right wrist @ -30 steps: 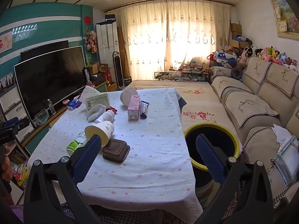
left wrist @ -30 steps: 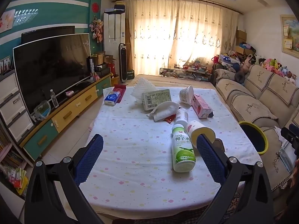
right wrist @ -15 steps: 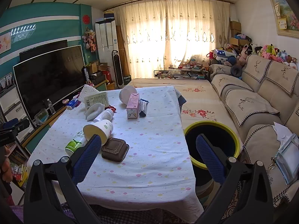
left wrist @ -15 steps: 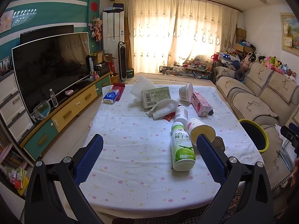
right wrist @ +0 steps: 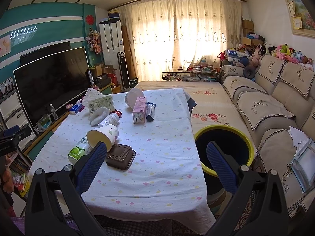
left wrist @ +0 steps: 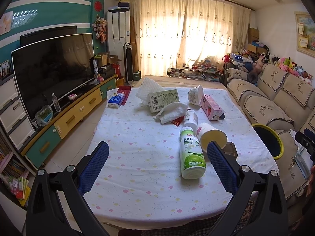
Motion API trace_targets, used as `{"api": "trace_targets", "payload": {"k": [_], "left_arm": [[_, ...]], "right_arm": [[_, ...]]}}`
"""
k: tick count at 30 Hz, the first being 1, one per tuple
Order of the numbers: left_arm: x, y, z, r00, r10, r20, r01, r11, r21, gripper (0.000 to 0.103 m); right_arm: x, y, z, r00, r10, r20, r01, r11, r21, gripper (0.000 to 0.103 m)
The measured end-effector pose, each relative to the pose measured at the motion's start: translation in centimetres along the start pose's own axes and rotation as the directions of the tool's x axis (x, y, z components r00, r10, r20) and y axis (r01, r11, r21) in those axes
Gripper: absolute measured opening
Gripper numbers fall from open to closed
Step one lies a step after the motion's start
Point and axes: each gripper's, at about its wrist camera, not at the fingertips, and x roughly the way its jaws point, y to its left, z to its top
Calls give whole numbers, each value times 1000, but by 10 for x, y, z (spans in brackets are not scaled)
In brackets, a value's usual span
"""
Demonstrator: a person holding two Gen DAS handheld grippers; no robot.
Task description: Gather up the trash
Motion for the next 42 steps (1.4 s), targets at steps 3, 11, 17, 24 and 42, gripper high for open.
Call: {"api": "trace_targets", "payload": {"k": [3,11,17,24,42], "left_arm": [[3,-1,-1,1000,0,-7,0,1000,1,98],[5,-1,-2,1000,6,-11,-6,1000,4,98],[4,0,-1,1000,5,-12,-5,1000,3,98],[7,0,-3,1000,5,-23,-4,1000,5,98],[8,-2,-3,1000,2,-24,-2,1000,10,98]], "right_arm": [[0,0,0,1000,0,-1,0,1000,0,97],[5,-3,-2,1000,4,-11,-4,1000,4,97],[7,-3,-5,1000,7,-14,-7,1000,5,97],[9,-3,-5,1000,4,-24,-4,1000,6,97],[11,-4,-6,1000,4,-31,-3,1000,12,97]]}}
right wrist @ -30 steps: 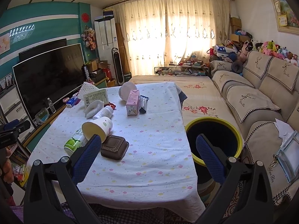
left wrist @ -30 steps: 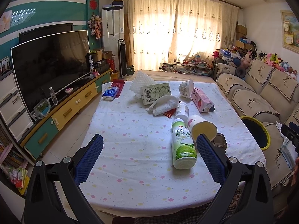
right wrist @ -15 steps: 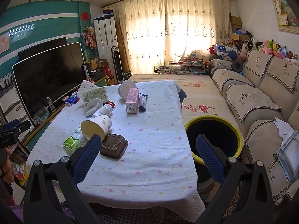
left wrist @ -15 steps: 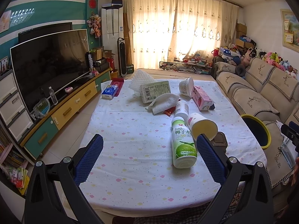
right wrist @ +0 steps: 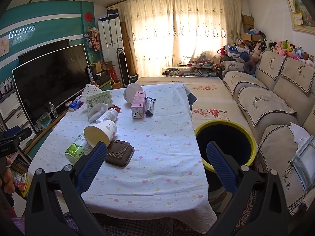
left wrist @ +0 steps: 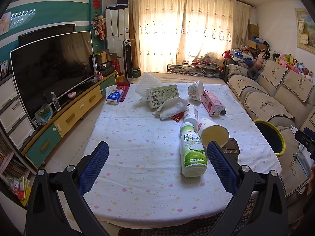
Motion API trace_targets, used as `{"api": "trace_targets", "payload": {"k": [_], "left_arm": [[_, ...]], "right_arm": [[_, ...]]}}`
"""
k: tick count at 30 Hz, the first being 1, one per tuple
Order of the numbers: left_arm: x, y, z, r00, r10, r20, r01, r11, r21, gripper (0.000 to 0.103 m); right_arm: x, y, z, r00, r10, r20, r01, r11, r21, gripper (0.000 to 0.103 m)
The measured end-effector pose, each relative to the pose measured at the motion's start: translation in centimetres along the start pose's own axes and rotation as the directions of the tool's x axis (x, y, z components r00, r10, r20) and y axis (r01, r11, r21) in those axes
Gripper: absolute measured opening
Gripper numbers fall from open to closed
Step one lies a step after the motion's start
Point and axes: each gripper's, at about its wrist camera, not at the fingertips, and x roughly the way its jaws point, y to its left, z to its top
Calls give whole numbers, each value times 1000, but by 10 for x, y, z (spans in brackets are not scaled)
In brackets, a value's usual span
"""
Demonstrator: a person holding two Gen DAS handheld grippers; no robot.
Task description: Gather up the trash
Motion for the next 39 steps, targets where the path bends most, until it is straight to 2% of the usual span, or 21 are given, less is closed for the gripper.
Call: {"api": "trace_targets", "payload": {"k": [15,20,24,27,28,30,35,39], "left_arm": [[5,-4,-2,1000,-5,-11,5,1000,7,98],[13,-3,-5,1000,-13,-21,13,1000,6,98],[24,-2,-8,999,-14,-29,14,1000,11,98],[36,1,-9,999,-5,-41,6,1000,11,98],[40,3,-10,999,-5,-42,5,1000,6,98],[49,8,-11,999,-8,-46,7,1000,-9,98],[67,14,-11,998,-7,-69,5,1000,-25,98],[79,15,-9,997,-2,-78,1,1000,-14,98]], "right_arm": [[9,-3,-2,1000,1,-27,-1,1000,7,97],[23,2,0,999,13,-51,-13,1000,-9,97],[53,8,5,994,80,-74,-80,997,2,97],[84,18,9,982,135,-134,-135,991,11,96],[93,24,10,978,147,-148,-148,989,1,95],[111,41,11,972,159,-174,-169,985,-43,82],[141,76,3,959,179,-217,-209,971,-120,64],[157,90,0,954,187,-236,-222,966,-130,59]]}}
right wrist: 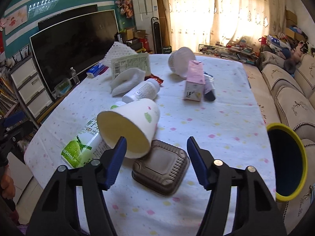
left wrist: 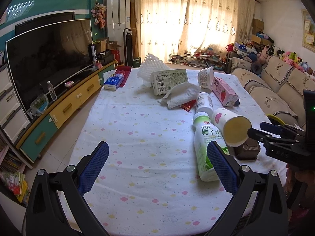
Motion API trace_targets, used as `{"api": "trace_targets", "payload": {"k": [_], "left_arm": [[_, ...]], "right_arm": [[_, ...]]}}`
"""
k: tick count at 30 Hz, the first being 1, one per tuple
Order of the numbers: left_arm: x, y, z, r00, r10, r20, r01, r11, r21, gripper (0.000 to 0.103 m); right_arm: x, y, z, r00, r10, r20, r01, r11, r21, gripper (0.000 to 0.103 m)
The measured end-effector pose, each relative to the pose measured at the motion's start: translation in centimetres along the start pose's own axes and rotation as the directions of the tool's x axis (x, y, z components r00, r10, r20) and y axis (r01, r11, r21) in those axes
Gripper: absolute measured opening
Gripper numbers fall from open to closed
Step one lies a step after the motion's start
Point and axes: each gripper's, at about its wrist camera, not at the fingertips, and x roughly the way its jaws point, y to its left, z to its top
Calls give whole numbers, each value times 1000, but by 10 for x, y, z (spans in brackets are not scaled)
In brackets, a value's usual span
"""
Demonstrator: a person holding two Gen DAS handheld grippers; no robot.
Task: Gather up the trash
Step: 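Grasp the white paper cup with the right gripper, then carry the paper cup over the yellow bin and open the right gripper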
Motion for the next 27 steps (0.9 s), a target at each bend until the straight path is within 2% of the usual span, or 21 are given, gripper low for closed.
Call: {"api": "trace_targets", "payload": {"k": [3,5,7,11,12,17,21,25,27], "left_arm": [[6,0,2,1000,7,2,-7,1000,6,98],[8,1,2,1000,2,1,-2,1000,3,98],[11,1,2,1000,-2,-2,2,1000,0,98],[13,0,1,1000,-4,-4,4,1000,4,98],[13,-1,1,1000,-4,-4,4,1000,5,98],[9,-1,1,1000,-10,-4,10,1000,11,98],[7,-7,2,1000,-20,1,20,999,25,98],[7,-15,1,1000,-31,-4,31,999,41,98],[9,-19,1,999,-39,-13,40,998,47,98]], "right_arm": [[12,1,3,1000,-4,-8,4,1000,7,54],[19,0,6,1000,-11,-16,11,1000,7,43],[23,-1,8,1000,-5,-21,5,1000,7,35],[25,-4,13,1000,15,-9,-15,1000,23,8],[23,-5,14,1000,21,0,-21,999,26,6],[10,-11,21,999,24,37,-26,999,39,3],[-12,-32,22,996,19,82,-27,995,96,3],[-41,-74,17,989,-59,135,33,981,191,3],[-56,-106,12,981,-129,146,89,963,255,3]]}}
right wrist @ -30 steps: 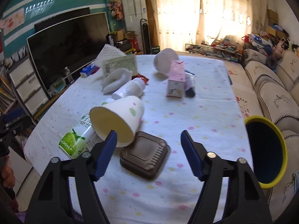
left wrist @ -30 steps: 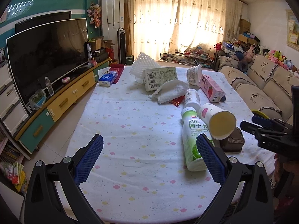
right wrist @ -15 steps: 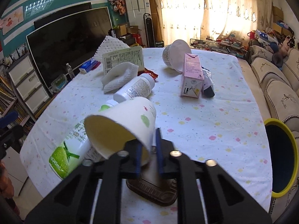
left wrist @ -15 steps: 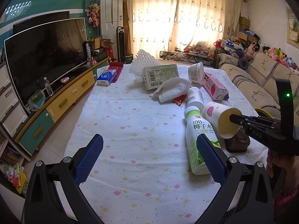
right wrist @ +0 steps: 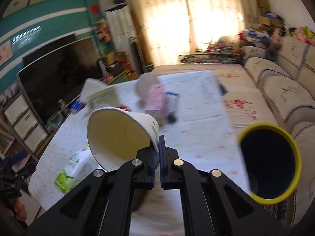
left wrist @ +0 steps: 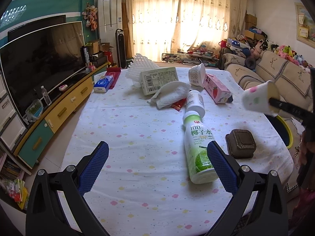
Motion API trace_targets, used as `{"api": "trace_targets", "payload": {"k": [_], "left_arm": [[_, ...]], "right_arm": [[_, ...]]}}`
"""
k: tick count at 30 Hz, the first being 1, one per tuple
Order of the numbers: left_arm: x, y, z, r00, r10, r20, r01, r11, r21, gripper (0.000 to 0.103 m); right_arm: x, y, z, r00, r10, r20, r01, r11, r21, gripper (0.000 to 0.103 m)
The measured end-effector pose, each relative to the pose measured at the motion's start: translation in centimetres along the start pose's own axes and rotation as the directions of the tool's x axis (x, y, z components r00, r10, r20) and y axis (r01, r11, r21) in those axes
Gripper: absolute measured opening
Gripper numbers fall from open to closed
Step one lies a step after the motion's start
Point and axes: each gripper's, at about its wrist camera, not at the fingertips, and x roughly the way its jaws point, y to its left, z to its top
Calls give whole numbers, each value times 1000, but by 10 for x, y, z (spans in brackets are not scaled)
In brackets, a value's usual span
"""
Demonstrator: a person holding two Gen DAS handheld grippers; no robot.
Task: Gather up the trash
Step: 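Carry the paper cup over the yellow bin and open the right gripper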
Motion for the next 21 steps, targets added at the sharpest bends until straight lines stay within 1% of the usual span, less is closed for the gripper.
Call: {"api": "trace_targets", "payload": {"k": [2,4,6,8,10,16,19,21], "left_arm": [[3,-4,-1,1000,-8,-9,8,1000,4,98],[7,-9,0,1000,-16,-17,17,1000,10,98],[12,-15,1,999,-25,-28,25,1000,17,98],[16,-20,1,999,-31,-38,32,999,25,98],[20,-27,2,998,-35,-46,37,999,36,98],[33,-49,5,996,-40,-74,45,996,74,98],[39,-59,7,995,-44,-86,51,995,86,98],[43,-64,8,994,-47,-95,56,994,93,98]], "right_arm": [[-7,-36,1,998,-67,10,66,995,68,3],[-10,-68,0,989,-145,7,143,982,122,3],[-6,-99,-3,975,-220,-27,221,961,164,4],[2,-130,-8,962,-263,-68,272,939,210,4],[15,-152,-12,946,-304,-110,322,919,226,4],[50,-191,-25,914,-349,-207,394,885,248,5],[60,-199,-29,906,-354,-232,408,877,254,8],[64,-203,-29,905,-354,-235,409,874,263,13]]}}
